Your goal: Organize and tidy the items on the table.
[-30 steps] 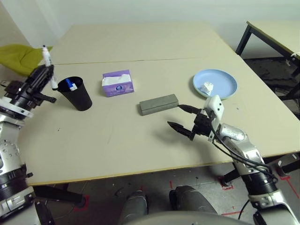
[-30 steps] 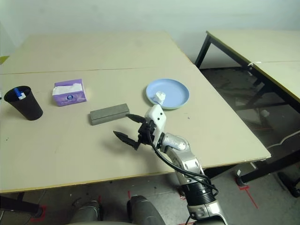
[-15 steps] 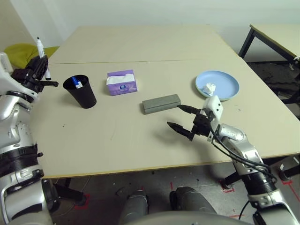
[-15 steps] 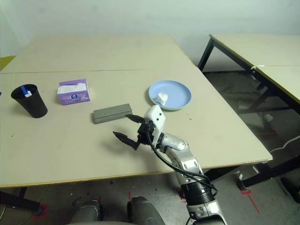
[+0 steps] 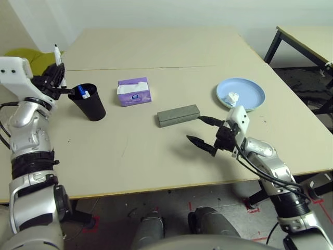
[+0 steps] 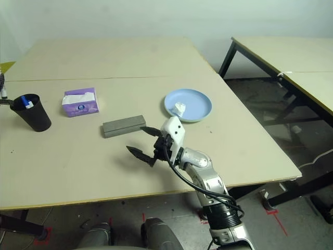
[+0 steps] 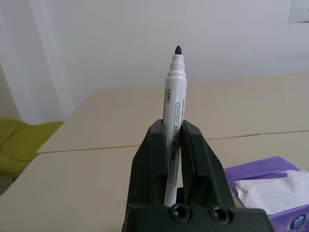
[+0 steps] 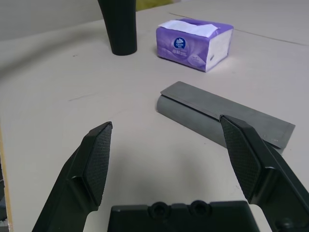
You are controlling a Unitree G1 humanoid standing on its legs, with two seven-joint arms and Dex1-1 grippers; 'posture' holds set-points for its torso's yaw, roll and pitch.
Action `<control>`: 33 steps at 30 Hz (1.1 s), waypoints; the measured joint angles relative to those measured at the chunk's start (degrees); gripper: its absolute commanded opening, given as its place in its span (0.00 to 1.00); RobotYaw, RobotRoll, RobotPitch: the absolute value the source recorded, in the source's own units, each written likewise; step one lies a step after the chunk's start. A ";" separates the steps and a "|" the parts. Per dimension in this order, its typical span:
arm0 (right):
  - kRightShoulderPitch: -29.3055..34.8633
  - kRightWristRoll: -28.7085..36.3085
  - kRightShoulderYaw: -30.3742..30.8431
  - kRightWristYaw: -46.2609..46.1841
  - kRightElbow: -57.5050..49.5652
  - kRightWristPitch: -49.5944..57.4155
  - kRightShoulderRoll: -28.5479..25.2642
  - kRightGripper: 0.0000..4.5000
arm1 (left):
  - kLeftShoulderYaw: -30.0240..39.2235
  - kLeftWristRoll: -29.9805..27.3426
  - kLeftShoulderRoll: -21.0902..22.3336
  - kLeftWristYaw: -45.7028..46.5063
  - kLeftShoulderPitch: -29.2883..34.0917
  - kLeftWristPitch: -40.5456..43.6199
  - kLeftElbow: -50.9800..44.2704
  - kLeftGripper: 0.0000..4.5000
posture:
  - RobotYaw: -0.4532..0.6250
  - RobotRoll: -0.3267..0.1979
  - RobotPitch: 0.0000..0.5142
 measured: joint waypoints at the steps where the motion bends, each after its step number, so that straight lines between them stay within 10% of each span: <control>1: 0.01 0.01 0.00 -0.09 -0.34 0.19 -0.02 1.00 | -0.43 0.08 -0.31 0.02 -0.26 -0.52 0.70 0.06 | 0.30 0.62 0.12; 8: 0.41 0.06 0.00 -0.46 -1.52 0.93 -0.53 1.00 | -1.87 1.06 -1.38 0.06 -1.75 -3.49 4.52 0.06 | 0.30 0.62 0.12; 21: 0.46 0.06 0.00 -0.42 -1.67 1.24 -0.75 1.00 | -2.93 1.14 -1.19 0.23 -1.96 -5.40 6.50 0.99 | 0.31 0.62 0.11; 33: -5.22 1.56 -6.81 -6.43 -1.21 1.47 0.98 1.00 | 4.56 -7.73 1.25 -2.39 5.85 -2.57 -6.01 0.99 | 0.33 0.62 0.12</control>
